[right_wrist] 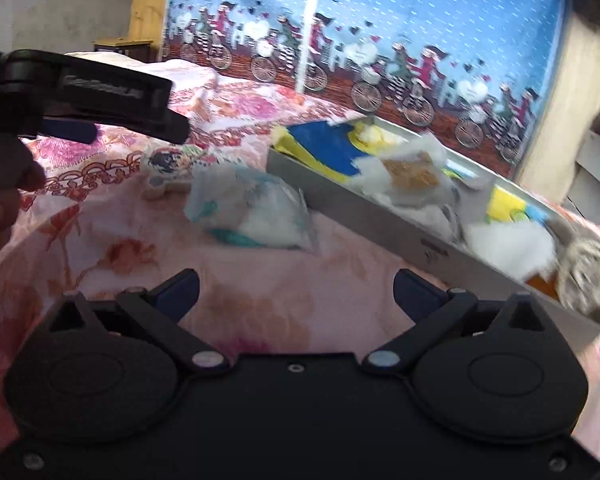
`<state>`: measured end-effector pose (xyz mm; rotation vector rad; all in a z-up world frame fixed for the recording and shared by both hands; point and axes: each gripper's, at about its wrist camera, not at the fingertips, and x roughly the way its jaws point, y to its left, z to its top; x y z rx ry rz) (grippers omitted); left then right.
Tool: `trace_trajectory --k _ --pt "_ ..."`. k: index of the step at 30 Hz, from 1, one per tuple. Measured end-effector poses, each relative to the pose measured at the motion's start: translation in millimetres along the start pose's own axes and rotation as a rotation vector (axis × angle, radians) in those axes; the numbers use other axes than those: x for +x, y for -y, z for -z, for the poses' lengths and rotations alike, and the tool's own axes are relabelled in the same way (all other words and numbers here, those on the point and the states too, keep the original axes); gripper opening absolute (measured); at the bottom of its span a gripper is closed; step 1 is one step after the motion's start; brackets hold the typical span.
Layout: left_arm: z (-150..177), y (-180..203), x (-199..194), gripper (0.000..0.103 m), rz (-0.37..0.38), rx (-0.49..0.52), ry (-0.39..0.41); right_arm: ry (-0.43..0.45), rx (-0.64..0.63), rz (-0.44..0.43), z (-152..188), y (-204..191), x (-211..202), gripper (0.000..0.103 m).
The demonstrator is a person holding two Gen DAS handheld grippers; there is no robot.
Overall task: Organize soft objects
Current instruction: 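Move the left gripper to the cartoon pouch while the right gripper approaches the white plastic bag, then grasp the cartoon pouch with the left gripper while the right gripper grasps the white plastic bag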
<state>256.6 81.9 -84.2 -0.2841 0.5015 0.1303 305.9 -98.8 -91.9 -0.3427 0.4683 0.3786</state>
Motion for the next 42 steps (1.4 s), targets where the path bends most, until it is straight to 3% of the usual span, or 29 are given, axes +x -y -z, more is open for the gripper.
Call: trace_trajectory --k 5,7,12,17,22,25,30,35,42 --pt "2 -21 40 0.088 0.024 -0.137 -0.087 0.031 0.025 -0.016 -15 -4 23 0.097" --pt "4 -24 46 0.084 0.037 -0.146 -0.09 0.045 0.019 -0.034 -19 -6 31 0.095" --pt "4 -20 48 0.058 0.115 -0.139 -0.125 0.004 -0.034 -0.059 -24 -17 52 0.074" --pt "5 -18 50 0.053 0.138 -0.142 -0.15 0.042 -0.086 0.0 -32 -26 55 0.077" --pt "6 -18 50 0.045 0.132 -0.129 -0.155 0.029 -0.119 -0.001 -35 -34 62 0.07" --pt "6 -18 49 0.04 0.137 -0.132 -0.153 0.032 -0.107 -0.007 -35 -32 64 0.061" --pt "5 -10 39 0.029 0.146 -0.104 -0.121 0.07 -0.116 0.006 -30 -33 55 0.031" --pt "5 4 25 0.022 0.159 -0.03 -0.08 0.088 -0.079 0.012 -25 -29 42 0.021" --pt "14 13 10 0.015 0.191 -0.019 -0.112 0.031 -0.064 0.045 -20 -18 11 0.017"
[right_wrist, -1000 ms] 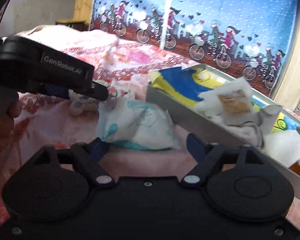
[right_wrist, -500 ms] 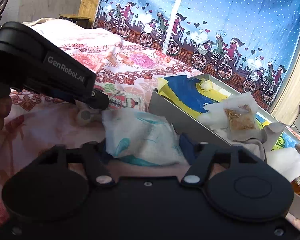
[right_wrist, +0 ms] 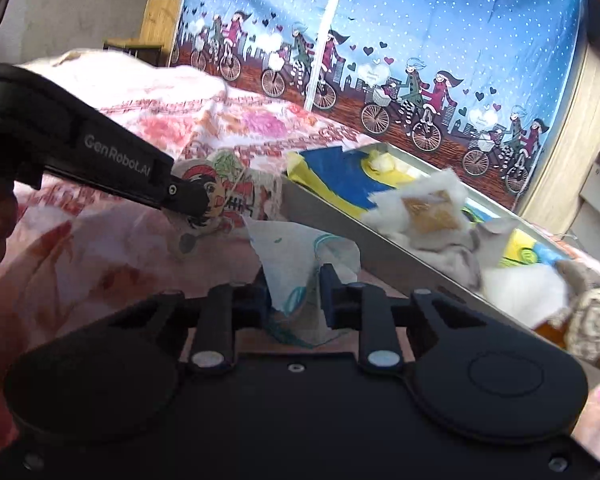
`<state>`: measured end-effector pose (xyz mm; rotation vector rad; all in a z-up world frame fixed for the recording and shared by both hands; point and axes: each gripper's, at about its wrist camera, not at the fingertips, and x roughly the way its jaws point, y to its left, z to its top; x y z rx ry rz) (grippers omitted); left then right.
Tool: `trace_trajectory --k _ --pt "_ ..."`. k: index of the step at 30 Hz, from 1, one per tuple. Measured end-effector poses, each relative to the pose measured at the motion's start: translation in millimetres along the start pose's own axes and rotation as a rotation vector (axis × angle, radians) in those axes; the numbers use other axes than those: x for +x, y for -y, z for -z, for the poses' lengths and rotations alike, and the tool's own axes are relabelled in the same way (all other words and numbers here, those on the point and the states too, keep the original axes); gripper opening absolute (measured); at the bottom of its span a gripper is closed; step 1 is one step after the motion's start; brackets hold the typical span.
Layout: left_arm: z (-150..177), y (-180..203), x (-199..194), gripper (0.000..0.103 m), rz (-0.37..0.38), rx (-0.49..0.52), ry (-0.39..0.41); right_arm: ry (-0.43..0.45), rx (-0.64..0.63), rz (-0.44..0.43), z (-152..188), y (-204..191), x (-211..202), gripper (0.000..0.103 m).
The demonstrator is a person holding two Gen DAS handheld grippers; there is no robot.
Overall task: Organize soft objects
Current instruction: 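Grasp the cartoon pouch with the left gripper while the right gripper grasps the white plastic bag, then carry the cartoon pouch and white plastic bag over the tray and lower them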
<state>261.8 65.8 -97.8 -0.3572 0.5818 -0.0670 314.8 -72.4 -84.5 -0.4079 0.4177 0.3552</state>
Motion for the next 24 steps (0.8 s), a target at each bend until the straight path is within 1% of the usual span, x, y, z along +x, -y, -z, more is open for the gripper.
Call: trace_trajectory --k 3,6,9,13,16,19,22,24 --pt "11 20 -9 0.014 0.009 0.1 -0.013 -0.022 -0.03 0.022 4 2 -23 0.016" --pt "18 35 -19 0.013 0.009 0.154 -0.014 -0.033 -0.071 0.05 9 6 -50 0.016" --pt "20 45 -31 0.013 0.019 0.15 -0.016 -0.042 -0.081 0.075 13 14 -75 0.016" --pt "23 59 -46 0.013 0.028 0.165 -0.003 -0.006 -0.073 0.127 9 25 -103 0.016" --pt "25 68 -61 0.013 0.042 0.163 0.032 0.052 -0.033 0.152 4 41 -111 0.016" --pt "23 79 -72 0.013 0.036 0.205 0.099 0.106 -0.014 0.176 6 56 -110 0.016" --pt "13 92 -70 0.013 0.045 0.202 0.136 0.13 0.048 0.2 7 76 -100 0.016" --pt "6 102 -64 0.013 0.053 0.218 0.158 0.135 0.096 0.229 7 88 -90 0.016"
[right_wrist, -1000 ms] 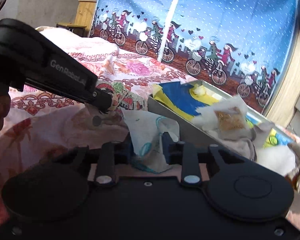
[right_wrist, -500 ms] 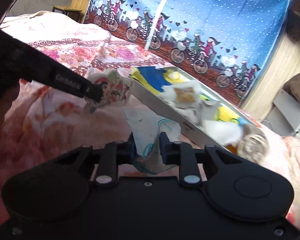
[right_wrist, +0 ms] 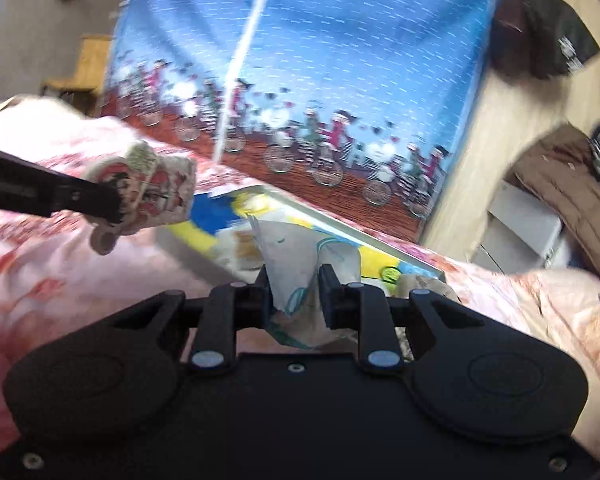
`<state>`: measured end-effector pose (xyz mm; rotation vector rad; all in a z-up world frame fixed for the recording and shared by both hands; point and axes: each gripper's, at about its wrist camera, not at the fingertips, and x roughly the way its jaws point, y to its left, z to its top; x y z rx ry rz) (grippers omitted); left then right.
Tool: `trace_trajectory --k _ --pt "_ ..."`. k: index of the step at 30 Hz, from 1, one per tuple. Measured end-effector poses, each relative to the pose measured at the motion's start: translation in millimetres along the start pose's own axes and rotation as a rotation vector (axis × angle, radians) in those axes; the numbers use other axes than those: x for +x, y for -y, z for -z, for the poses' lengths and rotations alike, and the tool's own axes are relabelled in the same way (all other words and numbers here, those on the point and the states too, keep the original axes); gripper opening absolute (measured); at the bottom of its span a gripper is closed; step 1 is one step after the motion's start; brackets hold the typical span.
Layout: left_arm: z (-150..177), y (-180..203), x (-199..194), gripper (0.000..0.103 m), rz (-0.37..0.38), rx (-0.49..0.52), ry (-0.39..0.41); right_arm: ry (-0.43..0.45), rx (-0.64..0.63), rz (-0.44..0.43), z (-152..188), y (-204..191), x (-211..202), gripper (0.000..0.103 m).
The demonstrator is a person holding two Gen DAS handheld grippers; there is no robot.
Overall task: Organize soft objects
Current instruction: 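Carry the cartoon pouch and white plastic bag over the tray and lower them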
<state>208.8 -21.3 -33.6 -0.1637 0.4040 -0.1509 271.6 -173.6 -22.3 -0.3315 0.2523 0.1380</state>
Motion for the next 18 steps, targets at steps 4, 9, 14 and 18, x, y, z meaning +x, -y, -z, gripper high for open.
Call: trace_trajectory --k 4,9,14,18 --pt "-16 18 34 0.013 0.029 0.038 0.021 0.023 -0.026 0.05 8 10 18 0.016" --pt "-39 26 78 0.013 0.044 0.01 0.038 0.038 -0.067 0.09 8 14 40 0.017" --pt "-49 23 117 0.013 0.035 -0.003 0.01 0.052 -0.08 0.106 8 11 72 0.017" --pt "-48 19 139 0.013 0.036 0.013 -0.01 0.043 -0.048 0.097 11 12 98 0.017"
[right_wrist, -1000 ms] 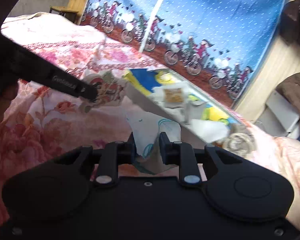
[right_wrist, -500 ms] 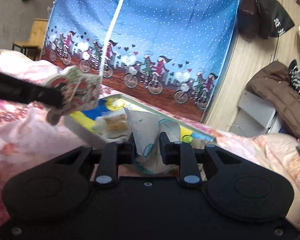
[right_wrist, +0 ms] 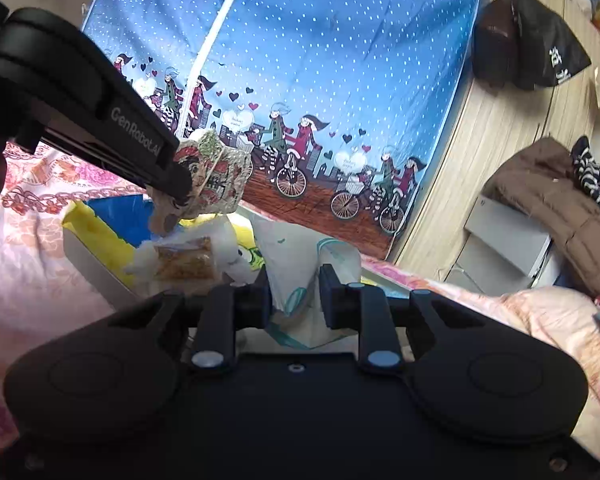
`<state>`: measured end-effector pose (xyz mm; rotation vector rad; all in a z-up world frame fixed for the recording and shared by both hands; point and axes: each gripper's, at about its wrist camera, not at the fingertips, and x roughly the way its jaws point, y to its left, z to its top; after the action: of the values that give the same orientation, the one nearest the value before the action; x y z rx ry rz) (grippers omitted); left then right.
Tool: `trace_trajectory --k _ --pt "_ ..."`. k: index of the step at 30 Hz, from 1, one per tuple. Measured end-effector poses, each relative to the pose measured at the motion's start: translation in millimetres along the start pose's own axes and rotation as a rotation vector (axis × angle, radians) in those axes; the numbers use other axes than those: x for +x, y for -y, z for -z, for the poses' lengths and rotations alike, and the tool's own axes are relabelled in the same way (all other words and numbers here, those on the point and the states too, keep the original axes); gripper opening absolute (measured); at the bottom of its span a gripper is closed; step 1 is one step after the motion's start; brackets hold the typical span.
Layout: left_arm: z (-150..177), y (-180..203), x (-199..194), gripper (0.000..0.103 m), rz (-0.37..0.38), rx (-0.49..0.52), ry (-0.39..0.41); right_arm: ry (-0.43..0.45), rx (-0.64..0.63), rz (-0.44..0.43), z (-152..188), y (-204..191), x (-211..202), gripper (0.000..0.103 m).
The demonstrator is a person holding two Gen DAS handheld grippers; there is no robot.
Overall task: Organize soft objects
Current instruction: 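Carry the cartoon pouch and white plastic bag over the tray and lower them, then open both grippers to release the pouch and bag into the tray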
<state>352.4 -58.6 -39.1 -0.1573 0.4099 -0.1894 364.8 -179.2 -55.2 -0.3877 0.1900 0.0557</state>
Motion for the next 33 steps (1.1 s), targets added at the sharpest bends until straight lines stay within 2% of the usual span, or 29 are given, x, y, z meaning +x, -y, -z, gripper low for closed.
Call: trace_trajectory --k 4,12,19,22,26,31,33 --pt "5 -4 16 0.013 0.024 0.013 -0.013 -0.01 0.008 0.014 7 1 12 0.017" --pt "14 -8 38 0.013 0.045 0.03 -0.047 -0.059 0.002 -0.027 26 -12 41 0.017" --pt "11 -9 49 0.014 0.049 0.027 -0.086 -0.088 0.03 -0.039 26 -12 44 0.02" --pt "6 -8 51 0.015 0.049 0.013 -0.108 -0.076 0.045 -0.035 27 -10 45 0.027" --pt "1 -6 51 0.02 0.046 0.003 -0.129 -0.06 0.042 -0.029 22 -10 42 0.043" --pt "-6 -3 43 0.03 0.04 0.007 -0.124 -0.056 0.066 -0.021 16 -4 34 0.052" --pt "-10 -3 38 0.034 0.034 -0.003 -0.117 -0.047 0.077 -0.013 12 1 28 0.063"
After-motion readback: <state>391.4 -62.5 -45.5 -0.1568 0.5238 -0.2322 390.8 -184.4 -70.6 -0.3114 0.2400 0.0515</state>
